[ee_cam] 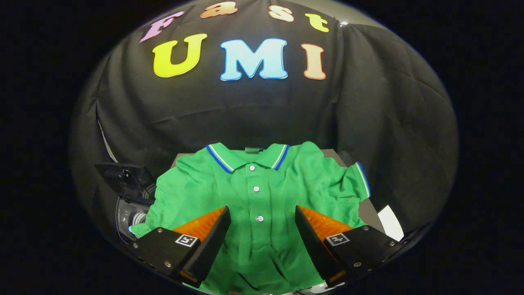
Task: Put the clothes into the washing machine and then close the washing machine lid.
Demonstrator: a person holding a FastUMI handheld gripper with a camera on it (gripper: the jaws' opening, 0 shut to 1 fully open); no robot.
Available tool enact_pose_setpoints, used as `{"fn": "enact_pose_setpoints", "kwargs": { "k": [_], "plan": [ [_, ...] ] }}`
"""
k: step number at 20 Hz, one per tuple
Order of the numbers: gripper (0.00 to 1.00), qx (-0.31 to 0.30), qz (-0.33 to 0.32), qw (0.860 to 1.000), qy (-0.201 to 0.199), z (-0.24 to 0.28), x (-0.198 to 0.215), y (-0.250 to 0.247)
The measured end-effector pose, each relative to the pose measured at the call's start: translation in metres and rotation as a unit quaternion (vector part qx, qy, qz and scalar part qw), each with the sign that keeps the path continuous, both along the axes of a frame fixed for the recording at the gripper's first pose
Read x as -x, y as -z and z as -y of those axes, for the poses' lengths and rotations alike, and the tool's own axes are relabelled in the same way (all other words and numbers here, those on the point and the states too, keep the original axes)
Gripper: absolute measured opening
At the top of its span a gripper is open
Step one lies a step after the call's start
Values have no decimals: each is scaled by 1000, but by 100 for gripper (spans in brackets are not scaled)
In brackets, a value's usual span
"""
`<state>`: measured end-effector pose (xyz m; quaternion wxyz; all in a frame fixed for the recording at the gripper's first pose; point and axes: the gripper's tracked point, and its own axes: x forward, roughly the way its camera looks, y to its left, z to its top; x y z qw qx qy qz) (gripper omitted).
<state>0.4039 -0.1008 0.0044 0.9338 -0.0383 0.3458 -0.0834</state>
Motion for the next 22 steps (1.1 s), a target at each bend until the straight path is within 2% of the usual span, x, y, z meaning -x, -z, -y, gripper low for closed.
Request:
{"fn": "enact_pose_setpoints", "kwargs": {
  "k": [3,5,7,13,16,20,22],
  "plan": [
    [97,-28,-12,1000,-2,-3,-2,10],
    [97,-52,-5,999,11,0,0,11],
    [96,-45,-9,999,16,2,-1,11],
    [84,-34,-10,999,21,-1,-3,10],
    [73,-36,-20,999,15,5,-3,11],
    [20,-50,-35,998,-17,1,-5,11],
    [9,-60,-42,997,-10,3,-6,11]
  ]
}}
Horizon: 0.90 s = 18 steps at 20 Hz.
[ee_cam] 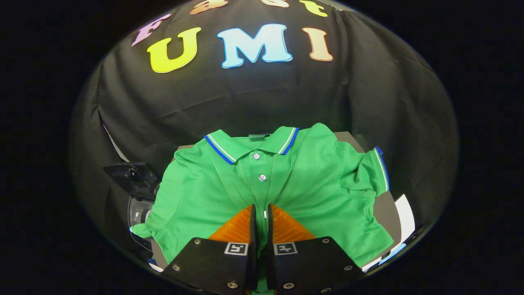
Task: Put the clothes into the washing machine and then close the washing machine lid.
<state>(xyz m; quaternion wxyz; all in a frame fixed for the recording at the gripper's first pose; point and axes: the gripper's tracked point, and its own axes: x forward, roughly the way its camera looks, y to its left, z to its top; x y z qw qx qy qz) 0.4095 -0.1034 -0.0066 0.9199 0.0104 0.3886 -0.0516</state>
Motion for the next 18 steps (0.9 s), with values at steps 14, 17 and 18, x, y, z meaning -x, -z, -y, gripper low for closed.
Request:
{"fn": "enact_pose_setpoints", "kwargs": {
  "k": [14,17,18],
  "plan": [
    [1,30,23,999,-39,-44,10,-99],
    [1,26,27,998,-57,-75,18,-121],
    [1,27,30,997,-64,-87,21,-130]
  ]
}}
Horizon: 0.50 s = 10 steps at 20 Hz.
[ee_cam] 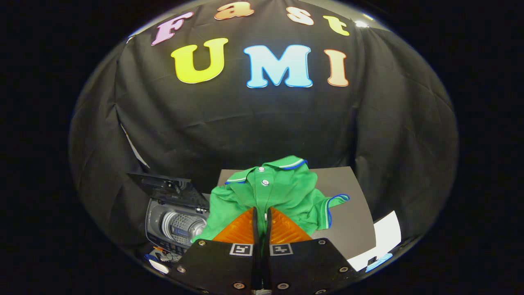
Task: Put the clothes into the washing machine and then close the washing machine lid.
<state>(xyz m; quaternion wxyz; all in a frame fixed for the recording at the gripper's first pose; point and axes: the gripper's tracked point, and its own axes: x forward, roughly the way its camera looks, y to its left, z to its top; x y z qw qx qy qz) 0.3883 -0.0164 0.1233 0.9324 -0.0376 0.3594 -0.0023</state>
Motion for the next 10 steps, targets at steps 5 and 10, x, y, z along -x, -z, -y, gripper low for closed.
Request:
{"fn": "enact_pose_setpoints", "kwargs": {
  "k": [5,10],
  "plan": [
    [1,-2,5,999,-52,-68,24,-29],
    [1,16,12,990,-137,-136,48,-50]
  ]
}}
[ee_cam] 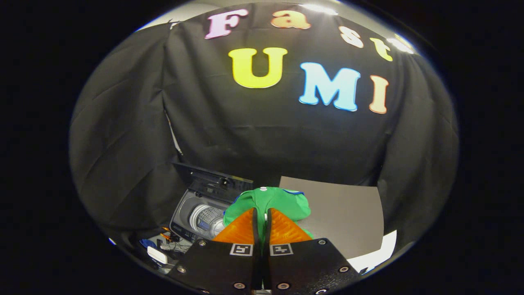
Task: Put the clothes into the washing machine and then close the washing machine lid.
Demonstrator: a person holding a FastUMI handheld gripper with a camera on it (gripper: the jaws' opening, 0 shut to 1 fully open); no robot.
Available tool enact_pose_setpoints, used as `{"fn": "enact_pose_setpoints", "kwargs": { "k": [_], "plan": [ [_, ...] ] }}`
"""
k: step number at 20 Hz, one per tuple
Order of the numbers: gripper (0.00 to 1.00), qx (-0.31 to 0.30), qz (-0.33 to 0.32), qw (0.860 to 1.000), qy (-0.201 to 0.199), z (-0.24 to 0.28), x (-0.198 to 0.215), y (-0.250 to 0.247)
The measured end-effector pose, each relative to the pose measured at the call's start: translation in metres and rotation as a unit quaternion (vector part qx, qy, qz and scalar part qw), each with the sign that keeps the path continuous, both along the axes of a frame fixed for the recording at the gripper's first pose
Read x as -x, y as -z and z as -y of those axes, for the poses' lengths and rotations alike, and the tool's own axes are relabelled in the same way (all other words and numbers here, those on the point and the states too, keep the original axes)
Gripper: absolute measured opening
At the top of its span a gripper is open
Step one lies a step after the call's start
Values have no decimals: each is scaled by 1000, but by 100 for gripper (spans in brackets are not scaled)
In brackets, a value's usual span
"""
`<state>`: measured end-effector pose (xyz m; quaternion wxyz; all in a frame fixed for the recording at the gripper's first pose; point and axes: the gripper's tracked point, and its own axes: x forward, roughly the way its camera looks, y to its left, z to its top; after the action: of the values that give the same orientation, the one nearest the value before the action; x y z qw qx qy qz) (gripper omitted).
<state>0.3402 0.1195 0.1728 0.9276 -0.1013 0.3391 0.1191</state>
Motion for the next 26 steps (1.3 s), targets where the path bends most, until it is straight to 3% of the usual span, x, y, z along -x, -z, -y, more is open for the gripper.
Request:
{"fn": "enact_pose_setpoints", "kwargs": {
  "k": [6,14,21,26],
  "plan": [
    [1,0,1,999,-35,-73,20,8],
    [1,52,-4,998,24,-155,5,87],
    [1,48,-38,996,67,-211,-4,196],
    [1,29,-68,992,99,-214,-13,273]
  ]
}}
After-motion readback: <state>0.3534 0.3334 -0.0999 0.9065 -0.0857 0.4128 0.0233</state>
